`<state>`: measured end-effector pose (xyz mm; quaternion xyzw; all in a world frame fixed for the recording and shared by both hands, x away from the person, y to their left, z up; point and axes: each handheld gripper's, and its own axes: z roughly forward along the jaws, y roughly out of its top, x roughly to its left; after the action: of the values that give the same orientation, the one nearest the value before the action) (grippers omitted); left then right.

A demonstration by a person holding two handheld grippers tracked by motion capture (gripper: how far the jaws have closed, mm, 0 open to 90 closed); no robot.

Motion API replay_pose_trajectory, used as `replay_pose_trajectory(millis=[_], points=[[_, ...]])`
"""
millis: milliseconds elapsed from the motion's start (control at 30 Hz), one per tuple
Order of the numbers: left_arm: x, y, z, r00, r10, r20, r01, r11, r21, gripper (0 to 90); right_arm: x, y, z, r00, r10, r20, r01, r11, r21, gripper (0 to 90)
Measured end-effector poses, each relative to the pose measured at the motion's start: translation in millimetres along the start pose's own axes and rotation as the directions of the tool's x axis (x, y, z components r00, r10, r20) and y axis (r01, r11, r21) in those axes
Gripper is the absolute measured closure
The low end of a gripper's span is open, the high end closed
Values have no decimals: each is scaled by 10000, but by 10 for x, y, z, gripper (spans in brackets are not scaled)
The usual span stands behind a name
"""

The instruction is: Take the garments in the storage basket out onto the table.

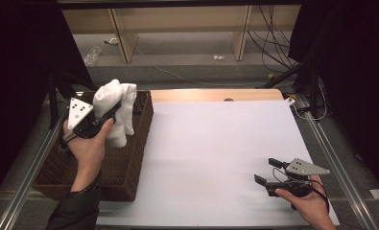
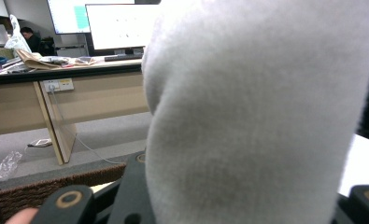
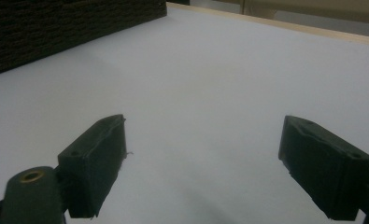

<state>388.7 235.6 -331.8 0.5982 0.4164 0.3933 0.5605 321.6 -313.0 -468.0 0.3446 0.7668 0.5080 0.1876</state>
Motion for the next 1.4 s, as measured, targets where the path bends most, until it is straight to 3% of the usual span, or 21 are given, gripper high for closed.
replay_pose_trajectory(millis=[1400], points=[[-178,23,27,9990,94,446,-92,10000,-39,690,5,7,-16,10000,-25,30,25,10000,64,160]])
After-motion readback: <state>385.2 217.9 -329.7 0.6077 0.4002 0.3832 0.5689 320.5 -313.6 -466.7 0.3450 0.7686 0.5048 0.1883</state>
